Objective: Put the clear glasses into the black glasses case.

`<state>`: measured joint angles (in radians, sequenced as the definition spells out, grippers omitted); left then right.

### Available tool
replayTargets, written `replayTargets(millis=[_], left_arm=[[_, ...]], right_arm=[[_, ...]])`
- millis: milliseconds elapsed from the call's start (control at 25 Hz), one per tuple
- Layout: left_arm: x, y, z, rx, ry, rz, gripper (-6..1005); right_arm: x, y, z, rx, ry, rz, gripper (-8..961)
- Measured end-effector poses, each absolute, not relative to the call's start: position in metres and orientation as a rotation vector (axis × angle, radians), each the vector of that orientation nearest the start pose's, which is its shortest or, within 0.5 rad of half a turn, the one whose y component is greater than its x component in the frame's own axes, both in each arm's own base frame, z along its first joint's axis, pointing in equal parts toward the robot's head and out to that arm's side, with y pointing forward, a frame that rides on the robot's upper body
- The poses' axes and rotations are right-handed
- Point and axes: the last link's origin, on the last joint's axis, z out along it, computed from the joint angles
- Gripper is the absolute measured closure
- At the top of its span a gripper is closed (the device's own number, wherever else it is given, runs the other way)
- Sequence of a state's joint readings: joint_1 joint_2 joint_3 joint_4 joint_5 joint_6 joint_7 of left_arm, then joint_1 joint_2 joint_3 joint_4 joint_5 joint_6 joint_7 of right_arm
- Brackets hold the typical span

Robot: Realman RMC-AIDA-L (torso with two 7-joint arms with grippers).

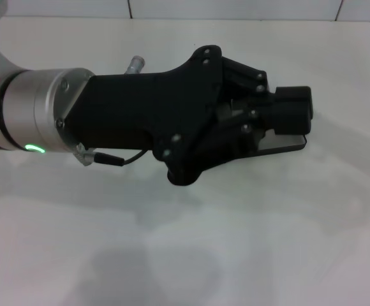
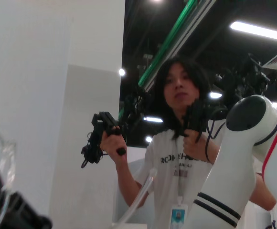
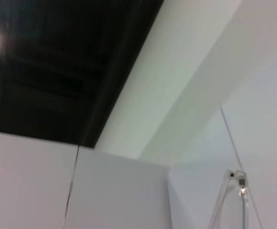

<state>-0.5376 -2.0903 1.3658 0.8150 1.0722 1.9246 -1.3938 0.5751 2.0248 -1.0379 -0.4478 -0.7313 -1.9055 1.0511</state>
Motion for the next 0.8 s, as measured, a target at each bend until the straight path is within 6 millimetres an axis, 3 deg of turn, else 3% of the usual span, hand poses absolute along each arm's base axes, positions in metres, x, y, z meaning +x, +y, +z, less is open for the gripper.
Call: replayTargets(millis=[440, 800], left_arm=[[-0.111, 0.278, 0.013, -2.843, 0.079, -1.857, 948], [-0.117, 0.284, 0.016, -2.737, 0.017, -1.923, 948]], right_arm=[[0.153, 0.343, 0.053, -2.135, -0.020, 1.802, 836], [0.150, 0.344, 0.043, -2.190, -0.004, 1.761, 836]])
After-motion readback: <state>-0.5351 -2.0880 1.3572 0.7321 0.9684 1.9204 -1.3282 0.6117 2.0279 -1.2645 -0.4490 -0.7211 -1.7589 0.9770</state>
